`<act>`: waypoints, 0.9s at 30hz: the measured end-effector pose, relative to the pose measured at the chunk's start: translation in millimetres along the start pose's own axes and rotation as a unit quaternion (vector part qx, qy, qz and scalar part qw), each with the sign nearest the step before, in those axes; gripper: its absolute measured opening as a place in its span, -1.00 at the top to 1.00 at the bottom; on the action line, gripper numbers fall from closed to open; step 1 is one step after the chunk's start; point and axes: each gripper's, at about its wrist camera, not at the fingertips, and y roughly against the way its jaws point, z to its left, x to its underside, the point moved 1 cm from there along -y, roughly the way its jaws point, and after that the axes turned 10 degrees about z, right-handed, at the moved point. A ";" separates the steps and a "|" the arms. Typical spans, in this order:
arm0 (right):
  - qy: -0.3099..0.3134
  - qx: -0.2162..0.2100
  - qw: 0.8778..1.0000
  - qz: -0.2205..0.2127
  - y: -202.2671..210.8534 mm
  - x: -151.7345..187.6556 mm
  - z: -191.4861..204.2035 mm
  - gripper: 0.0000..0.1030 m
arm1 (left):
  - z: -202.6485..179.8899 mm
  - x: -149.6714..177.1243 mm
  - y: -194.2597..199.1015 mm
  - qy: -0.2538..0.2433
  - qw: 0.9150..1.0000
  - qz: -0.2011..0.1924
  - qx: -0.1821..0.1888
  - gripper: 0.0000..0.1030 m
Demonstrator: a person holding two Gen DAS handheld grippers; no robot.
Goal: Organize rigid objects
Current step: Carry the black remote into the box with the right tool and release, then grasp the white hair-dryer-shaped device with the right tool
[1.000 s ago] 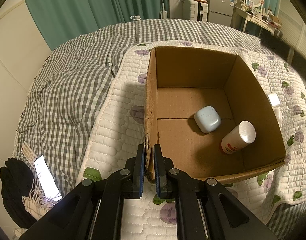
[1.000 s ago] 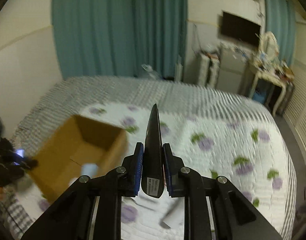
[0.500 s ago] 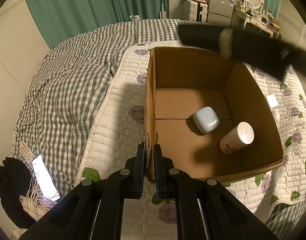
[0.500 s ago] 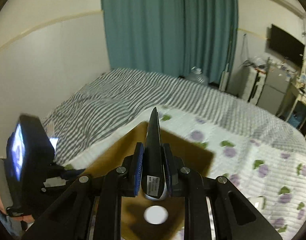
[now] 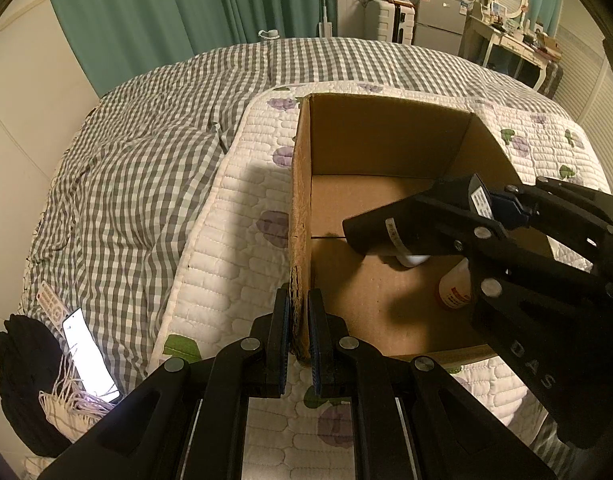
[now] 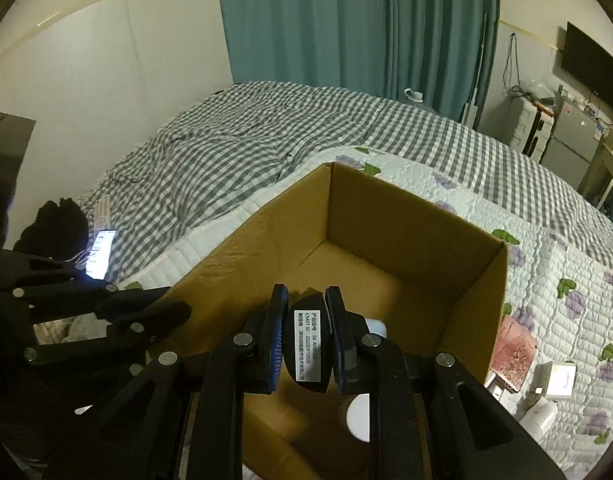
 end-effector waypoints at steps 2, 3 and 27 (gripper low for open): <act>-0.002 0.007 1.000 -0.011 10.6 2.1 -2.4 0.45 | -0.5 -0.2 0.3 0.000 1.000 0.001 -0.001 0.84; -0.004 0.011 1.000 -0.015 15.7 1.2 -4.8 0.25 | -0.4 0.1 0.0 0.000 1.000 0.001 -0.001 0.84; -0.204 0.195 0.959 -0.034 103.0 110.3 -166.8 -0.64 | 0.7 1.0 0.5 -0.002 1.000 0.000 -0.004 0.84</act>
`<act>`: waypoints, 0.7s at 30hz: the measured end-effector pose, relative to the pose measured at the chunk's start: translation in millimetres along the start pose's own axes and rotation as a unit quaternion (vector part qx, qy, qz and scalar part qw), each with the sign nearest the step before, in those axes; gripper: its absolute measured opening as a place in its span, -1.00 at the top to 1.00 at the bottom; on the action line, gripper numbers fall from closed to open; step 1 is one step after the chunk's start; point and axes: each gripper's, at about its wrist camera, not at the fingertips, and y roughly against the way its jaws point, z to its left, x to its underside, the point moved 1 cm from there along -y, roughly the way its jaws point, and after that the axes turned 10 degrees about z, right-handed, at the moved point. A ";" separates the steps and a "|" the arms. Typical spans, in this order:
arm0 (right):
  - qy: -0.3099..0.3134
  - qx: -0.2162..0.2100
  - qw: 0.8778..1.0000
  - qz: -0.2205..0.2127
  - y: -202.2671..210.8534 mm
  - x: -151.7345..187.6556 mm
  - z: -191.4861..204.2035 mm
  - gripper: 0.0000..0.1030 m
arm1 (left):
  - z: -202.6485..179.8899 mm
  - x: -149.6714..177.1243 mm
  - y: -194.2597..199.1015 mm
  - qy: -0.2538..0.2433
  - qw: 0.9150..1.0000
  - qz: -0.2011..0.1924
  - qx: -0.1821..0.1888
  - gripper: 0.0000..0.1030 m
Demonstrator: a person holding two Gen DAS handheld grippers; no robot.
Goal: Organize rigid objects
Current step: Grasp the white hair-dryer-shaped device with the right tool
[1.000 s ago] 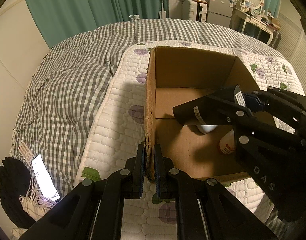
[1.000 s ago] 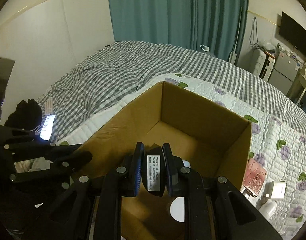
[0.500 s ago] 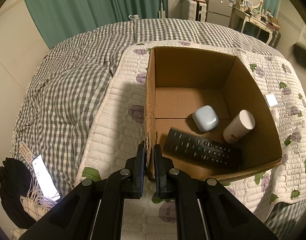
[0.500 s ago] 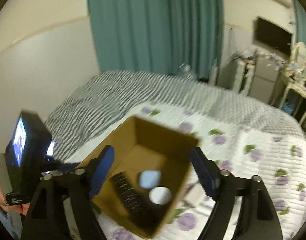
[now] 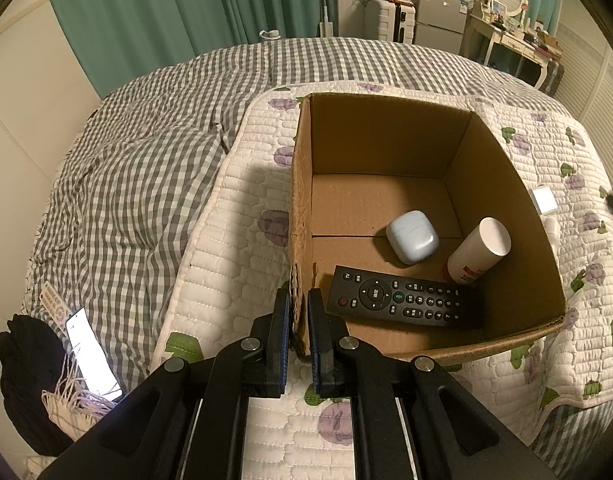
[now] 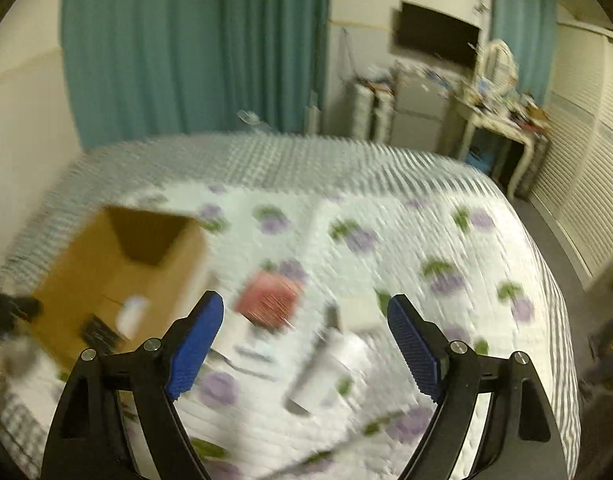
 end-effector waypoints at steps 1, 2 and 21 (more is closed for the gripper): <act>-0.006 0.006 1.000 0.013 -10.4 8.0 -5.3 -0.64 | 0.0 -0.1 0.1 0.000 1.000 0.000 0.000 0.84; -0.010 0.006 1.000 0.023 -18.0 13.4 -8.5 -0.64 | -0.1 -0.1 0.1 0.000 1.000 0.000 0.000 0.84; -0.059 -0.024 0.990 0.124 -112.9 48.6 -26.2 -0.25 | 1.5 1.1 2.8 -0.004 1.000 0.000 -0.003 0.84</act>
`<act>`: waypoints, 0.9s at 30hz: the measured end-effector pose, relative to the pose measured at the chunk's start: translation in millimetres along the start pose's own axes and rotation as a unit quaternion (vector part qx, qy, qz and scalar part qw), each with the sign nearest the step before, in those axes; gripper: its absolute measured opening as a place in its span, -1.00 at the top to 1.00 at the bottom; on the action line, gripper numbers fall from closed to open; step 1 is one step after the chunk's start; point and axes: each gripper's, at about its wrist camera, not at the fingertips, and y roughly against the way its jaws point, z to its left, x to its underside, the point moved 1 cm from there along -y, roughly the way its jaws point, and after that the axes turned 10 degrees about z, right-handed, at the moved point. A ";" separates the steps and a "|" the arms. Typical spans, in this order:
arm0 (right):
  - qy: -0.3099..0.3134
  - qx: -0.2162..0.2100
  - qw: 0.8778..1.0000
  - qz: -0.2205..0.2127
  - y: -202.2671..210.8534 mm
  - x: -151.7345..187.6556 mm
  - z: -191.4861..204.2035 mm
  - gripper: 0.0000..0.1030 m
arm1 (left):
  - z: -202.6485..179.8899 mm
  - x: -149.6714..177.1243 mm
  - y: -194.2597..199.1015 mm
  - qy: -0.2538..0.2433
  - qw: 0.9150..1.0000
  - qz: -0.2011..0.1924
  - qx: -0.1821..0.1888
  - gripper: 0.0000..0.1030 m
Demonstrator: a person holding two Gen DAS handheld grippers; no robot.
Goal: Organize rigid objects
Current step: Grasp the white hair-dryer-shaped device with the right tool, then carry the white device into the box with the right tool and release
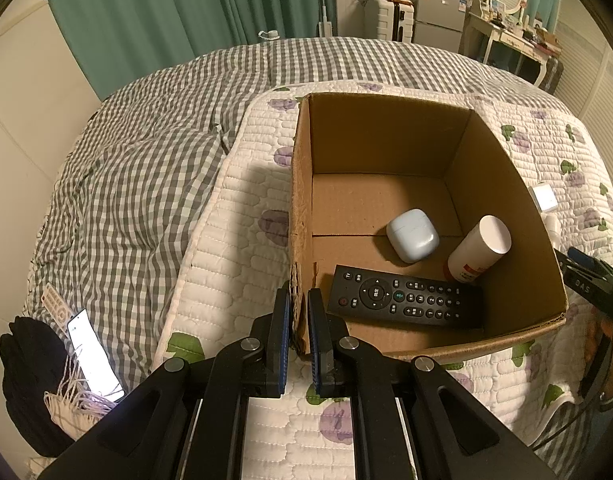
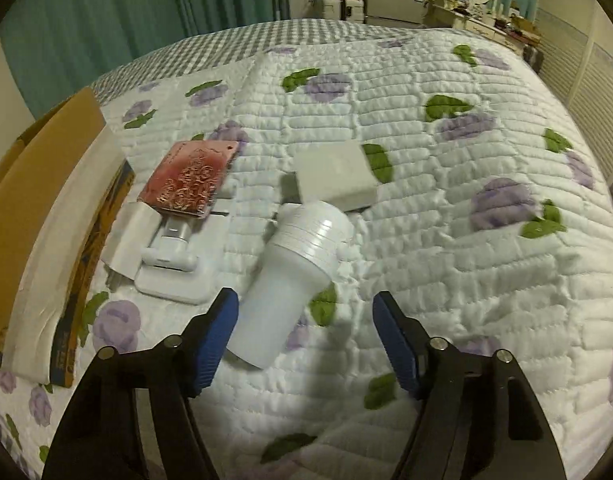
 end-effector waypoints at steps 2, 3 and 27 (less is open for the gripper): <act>0.002 0.000 1.000 0.006 -7.8 -4.7 2.8 -0.15 | 0.2 0.1 0.7 -0.001 1.000 0.000 0.000 0.84; 0.002 -0.001 1.000 0.010 -11.5 -6.2 2.8 -0.11 | -0.2 0.5 0.2 -0.001 1.000 0.000 -0.001 0.84; -0.040 -0.046 0.998 -0.029 -2.1 -8.9 -12.9 0.16 | 0.3 2.1 -0.9 0.001 1.000 0.000 0.001 0.84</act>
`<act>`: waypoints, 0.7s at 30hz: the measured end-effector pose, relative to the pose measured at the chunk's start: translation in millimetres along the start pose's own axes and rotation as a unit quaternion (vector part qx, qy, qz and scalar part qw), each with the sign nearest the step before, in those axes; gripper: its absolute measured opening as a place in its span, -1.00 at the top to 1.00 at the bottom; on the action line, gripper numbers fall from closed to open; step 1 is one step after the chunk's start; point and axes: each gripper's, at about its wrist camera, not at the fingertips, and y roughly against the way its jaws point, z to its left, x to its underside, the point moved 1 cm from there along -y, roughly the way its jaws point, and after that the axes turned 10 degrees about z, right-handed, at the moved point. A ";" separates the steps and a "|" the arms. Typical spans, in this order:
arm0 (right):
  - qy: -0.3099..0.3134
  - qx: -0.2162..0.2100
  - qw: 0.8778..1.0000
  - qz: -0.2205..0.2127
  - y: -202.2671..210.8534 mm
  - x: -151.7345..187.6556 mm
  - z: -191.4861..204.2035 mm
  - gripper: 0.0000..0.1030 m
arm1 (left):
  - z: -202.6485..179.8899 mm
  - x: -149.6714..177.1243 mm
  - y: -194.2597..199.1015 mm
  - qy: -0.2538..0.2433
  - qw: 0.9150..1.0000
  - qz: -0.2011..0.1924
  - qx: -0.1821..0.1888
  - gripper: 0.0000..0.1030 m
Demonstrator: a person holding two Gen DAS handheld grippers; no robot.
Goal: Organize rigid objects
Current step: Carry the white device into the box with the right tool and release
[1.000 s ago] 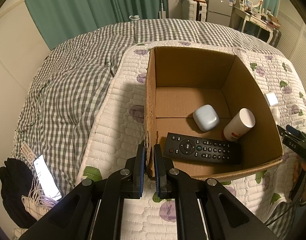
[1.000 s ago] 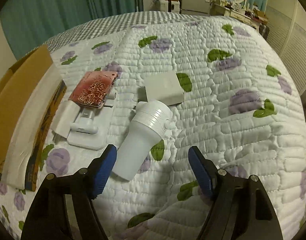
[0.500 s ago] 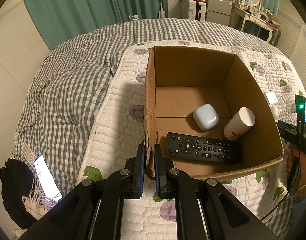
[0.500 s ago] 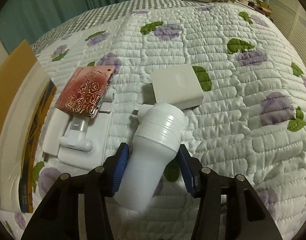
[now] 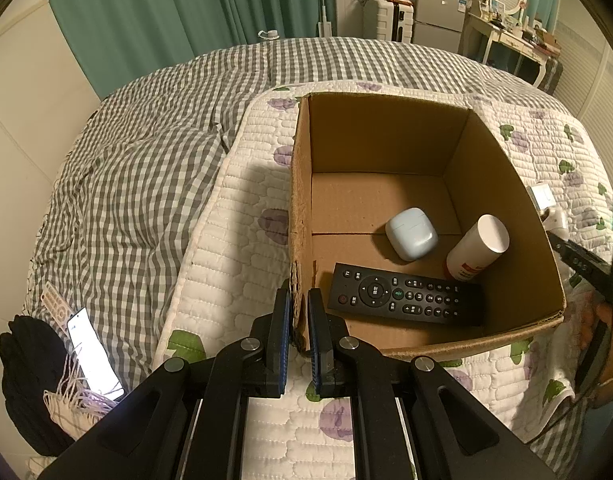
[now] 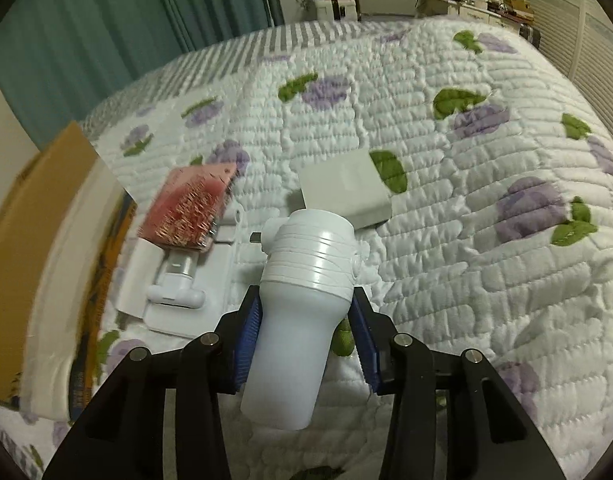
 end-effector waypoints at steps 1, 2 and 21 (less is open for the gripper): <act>0.003 -0.001 1.000 -0.007 6.8 0.6 1.5 0.16 | 0.1 0.0 0.1 0.000 1.000 0.000 0.000 0.84; 0.007 -0.002 1.000 -0.013 13.8 1.6 3.0 0.16 | -0.3 0.1 0.2 0.000 1.000 0.000 0.000 0.84; 0.195 -0.109 0.962 -0.158 159.7 -58.2 170.4 0.16 | -1.1 1.8 0.2 -0.001 1.000 0.000 0.000 0.84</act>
